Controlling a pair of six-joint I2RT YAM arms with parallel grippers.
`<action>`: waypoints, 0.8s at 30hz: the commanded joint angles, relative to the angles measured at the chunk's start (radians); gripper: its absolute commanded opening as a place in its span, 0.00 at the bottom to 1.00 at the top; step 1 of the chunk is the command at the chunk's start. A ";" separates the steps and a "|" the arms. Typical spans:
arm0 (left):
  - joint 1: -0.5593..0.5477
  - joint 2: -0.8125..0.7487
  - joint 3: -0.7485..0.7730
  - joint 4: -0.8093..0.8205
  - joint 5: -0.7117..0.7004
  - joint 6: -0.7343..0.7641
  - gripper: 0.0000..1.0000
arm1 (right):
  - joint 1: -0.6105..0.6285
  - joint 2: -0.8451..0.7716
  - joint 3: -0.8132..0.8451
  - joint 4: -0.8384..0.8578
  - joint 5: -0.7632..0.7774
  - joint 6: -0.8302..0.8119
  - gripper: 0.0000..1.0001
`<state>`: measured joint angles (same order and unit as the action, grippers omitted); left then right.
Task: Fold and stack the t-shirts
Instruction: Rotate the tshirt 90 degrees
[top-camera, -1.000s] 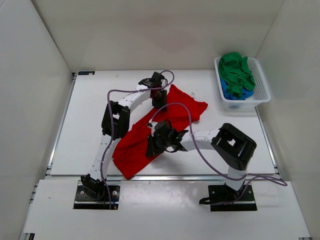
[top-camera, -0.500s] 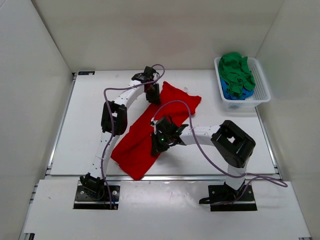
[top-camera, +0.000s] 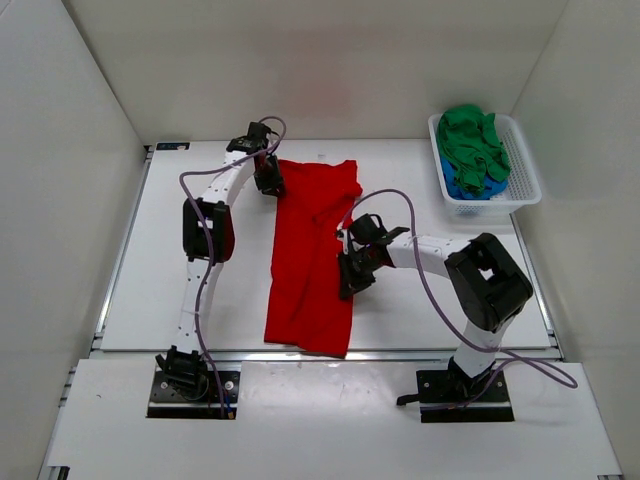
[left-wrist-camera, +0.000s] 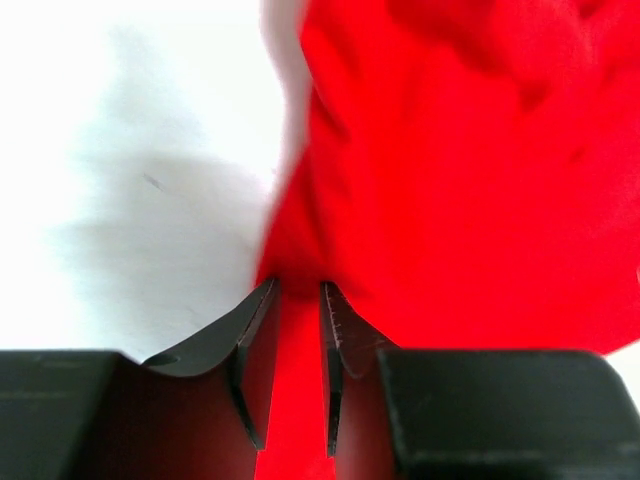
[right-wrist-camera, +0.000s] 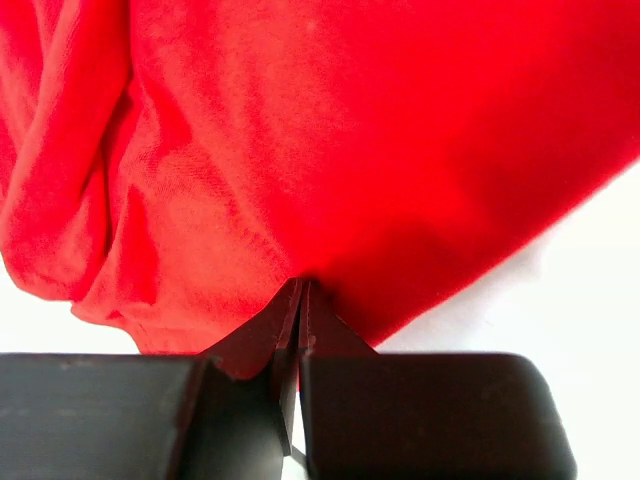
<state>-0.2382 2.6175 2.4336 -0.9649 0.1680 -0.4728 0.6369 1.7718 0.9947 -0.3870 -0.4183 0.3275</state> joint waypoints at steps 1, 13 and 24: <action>-0.004 0.021 0.070 -0.020 -0.048 0.013 0.34 | -0.028 0.015 -0.025 -0.142 0.139 -0.093 0.00; -0.004 -0.034 0.120 0.011 0.071 -0.020 0.36 | -0.062 0.094 0.209 -0.292 0.139 -0.283 0.01; -0.035 -1.007 -1.129 0.346 0.035 -0.088 0.44 | 0.130 -0.182 0.112 -0.092 0.070 0.072 0.31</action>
<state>-0.2626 1.9068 1.6180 -0.7788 0.2173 -0.5076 0.7013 1.6985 1.1618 -0.5880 -0.3210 0.2489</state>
